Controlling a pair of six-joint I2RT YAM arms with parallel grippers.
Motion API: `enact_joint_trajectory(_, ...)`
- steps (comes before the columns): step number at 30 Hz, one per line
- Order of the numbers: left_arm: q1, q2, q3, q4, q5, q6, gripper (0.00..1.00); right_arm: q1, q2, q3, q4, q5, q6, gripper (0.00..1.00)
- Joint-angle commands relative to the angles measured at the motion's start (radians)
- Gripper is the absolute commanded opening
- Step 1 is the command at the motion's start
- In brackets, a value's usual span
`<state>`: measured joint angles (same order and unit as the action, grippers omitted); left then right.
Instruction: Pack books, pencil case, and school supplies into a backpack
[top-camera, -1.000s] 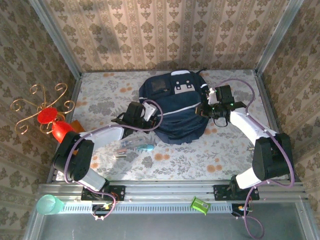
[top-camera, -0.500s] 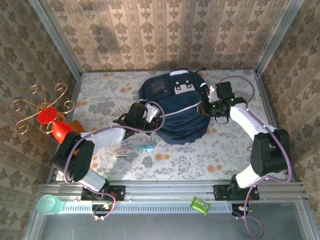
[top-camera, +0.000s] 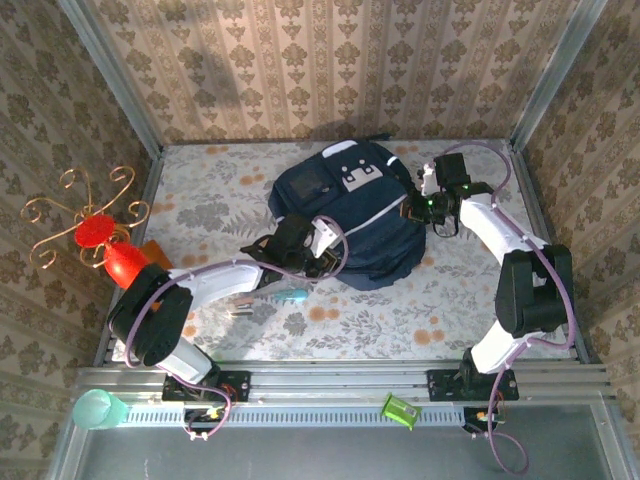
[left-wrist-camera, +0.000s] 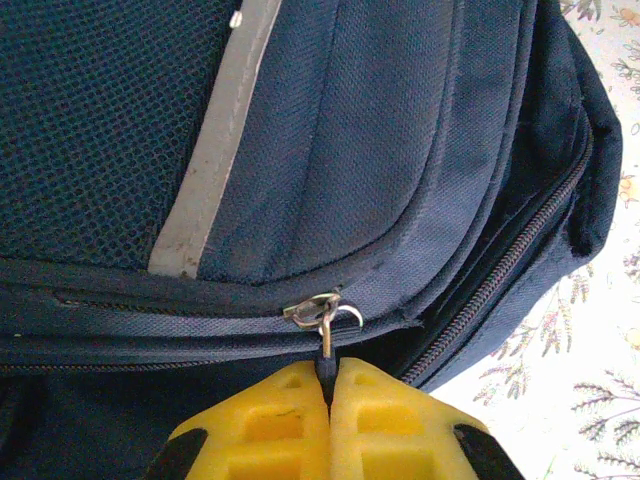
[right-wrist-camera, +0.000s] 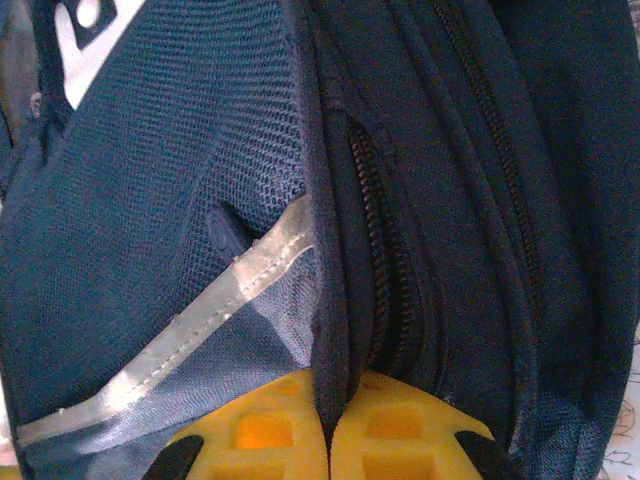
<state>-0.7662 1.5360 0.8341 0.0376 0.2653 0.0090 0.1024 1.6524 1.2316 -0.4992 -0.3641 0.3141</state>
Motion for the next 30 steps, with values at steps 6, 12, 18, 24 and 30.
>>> enact_joint_trajectory(6, 0.107, 0.014, 0.039, -0.01, 0.014, 0.039, 0.0, -0.01, 0.03, 0.044, -0.033, 0.085, -0.099, 0.0)
enact_joint_trajectory(12, 0.178, 0.032, 0.049, 0.0, 0.047, 0.044, 0.0, -0.01, 0.037, 0.043, -0.066, 0.119, -0.141, 0.0)
enact_joint_trajectory(18, 0.232, 0.062, 0.072, 0.019, 0.089, 0.051, 0.0, -0.009, 0.032, 0.041, -0.073, 0.129, -0.159, 0.0)
enact_joint_trajectory(24, 0.264, 0.108, 0.11, 0.023, 0.091, 0.062, 0.0, -0.009, 0.023, 0.036, -0.075, 0.128, -0.166, 0.0)
enact_joint_trajectory(30, 0.278, 0.148, 0.136, 0.029, 0.109, 0.053, 0.0, -0.009, 0.023, 0.036, -0.077, 0.13, -0.17, 0.0)
